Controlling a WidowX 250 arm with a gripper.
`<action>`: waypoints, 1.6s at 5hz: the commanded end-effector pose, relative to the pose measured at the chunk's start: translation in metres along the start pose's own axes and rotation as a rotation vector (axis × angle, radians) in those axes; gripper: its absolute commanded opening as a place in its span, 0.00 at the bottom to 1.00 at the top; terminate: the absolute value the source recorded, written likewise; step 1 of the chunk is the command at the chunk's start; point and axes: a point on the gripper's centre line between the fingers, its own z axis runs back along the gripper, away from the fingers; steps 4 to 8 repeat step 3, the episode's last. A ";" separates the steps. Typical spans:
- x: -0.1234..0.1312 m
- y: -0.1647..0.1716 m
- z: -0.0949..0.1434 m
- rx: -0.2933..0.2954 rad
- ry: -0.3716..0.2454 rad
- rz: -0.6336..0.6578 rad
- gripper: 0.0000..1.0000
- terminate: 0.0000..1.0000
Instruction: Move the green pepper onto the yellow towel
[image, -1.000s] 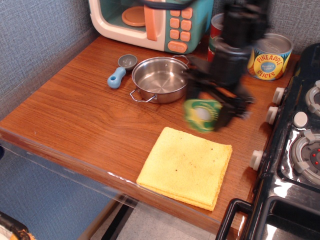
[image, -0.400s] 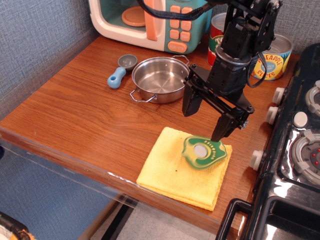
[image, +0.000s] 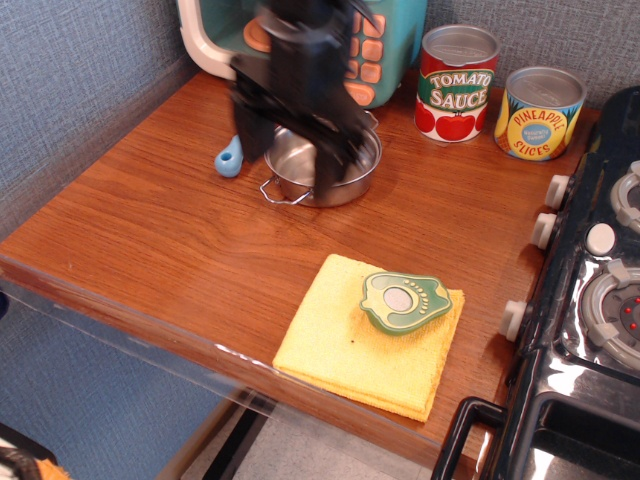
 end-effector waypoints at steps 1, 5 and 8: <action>-0.009 0.052 -0.016 -0.084 0.060 0.022 1.00 0.00; -0.009 0.052 -0.016 -0.084 0.060 0.022 1.00 1.00; -0.009 0.052 -0.016 -0.084 0.060 0.022 1.00 1.00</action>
